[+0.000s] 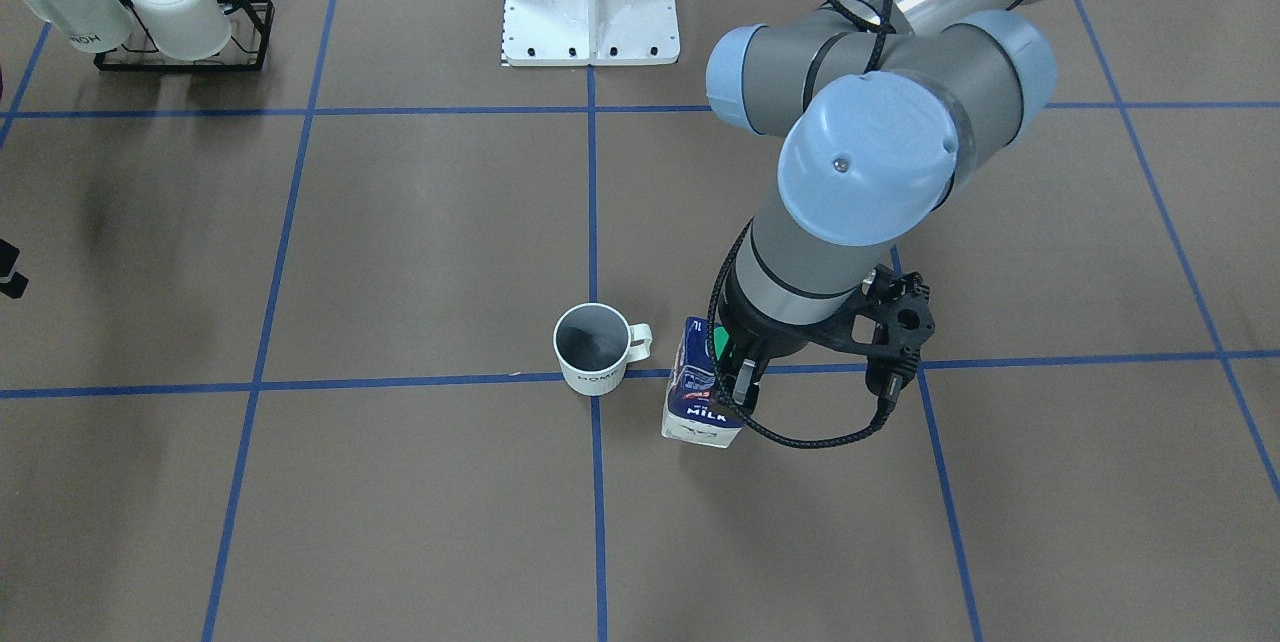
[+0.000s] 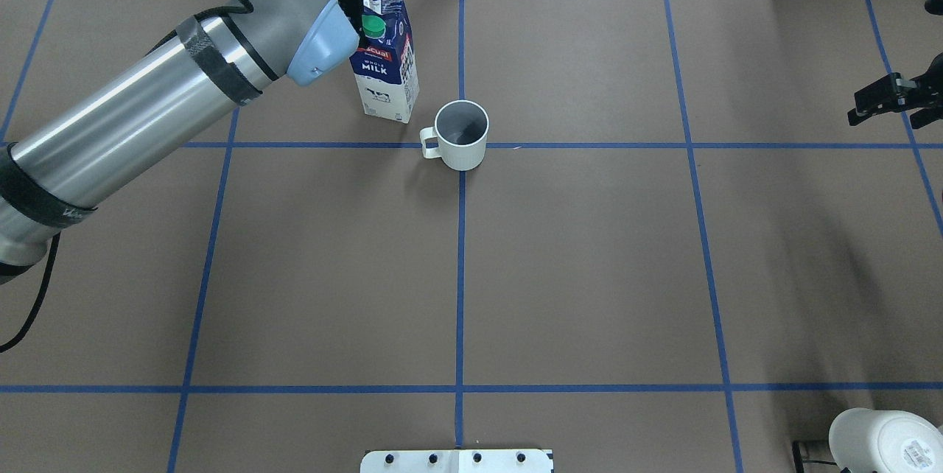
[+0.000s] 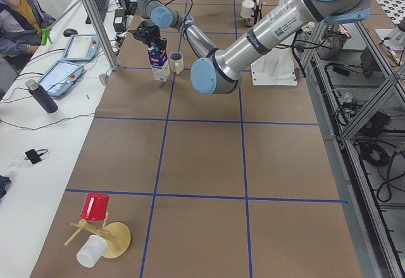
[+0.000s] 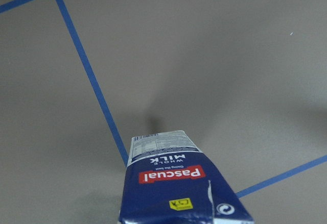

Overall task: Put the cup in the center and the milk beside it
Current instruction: 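Carry the milk carton with the left gripper beside the mug while the right gripper withdraws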

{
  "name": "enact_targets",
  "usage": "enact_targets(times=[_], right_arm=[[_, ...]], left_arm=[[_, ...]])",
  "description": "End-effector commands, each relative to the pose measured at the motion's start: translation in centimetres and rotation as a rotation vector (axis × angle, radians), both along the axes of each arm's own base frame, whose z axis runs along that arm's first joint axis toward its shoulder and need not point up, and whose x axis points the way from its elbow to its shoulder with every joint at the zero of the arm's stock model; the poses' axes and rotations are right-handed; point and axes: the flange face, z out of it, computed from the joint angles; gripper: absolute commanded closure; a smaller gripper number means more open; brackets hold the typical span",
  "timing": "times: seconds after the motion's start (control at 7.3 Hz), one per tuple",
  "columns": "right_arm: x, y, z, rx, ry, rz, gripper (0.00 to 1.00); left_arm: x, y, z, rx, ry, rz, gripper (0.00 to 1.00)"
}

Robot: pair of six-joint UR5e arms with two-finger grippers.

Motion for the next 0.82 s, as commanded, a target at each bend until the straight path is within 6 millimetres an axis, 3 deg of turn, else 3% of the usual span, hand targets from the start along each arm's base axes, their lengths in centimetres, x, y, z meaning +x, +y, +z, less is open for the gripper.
enact_targets(times=[0.0,0.41,0.68], right_arm=[[0.2,0.0,0.2,-0.004,0.002,0.004,0.00],[0.2,0.0,0.2,-0.005,0.000,0.002,0.00],[0.1,-0.1,0.2,-0.006,0.001,0.003,0.00]], left_arm=[[1.0,0.5,0.0,-0.006,0.008,-0.010,0.51],[2.0,1.0,0.2,0.003,0.025,-0.008,0.46],[2.6,1.4,1.9,0.037,0.053,0.001,0.21]])
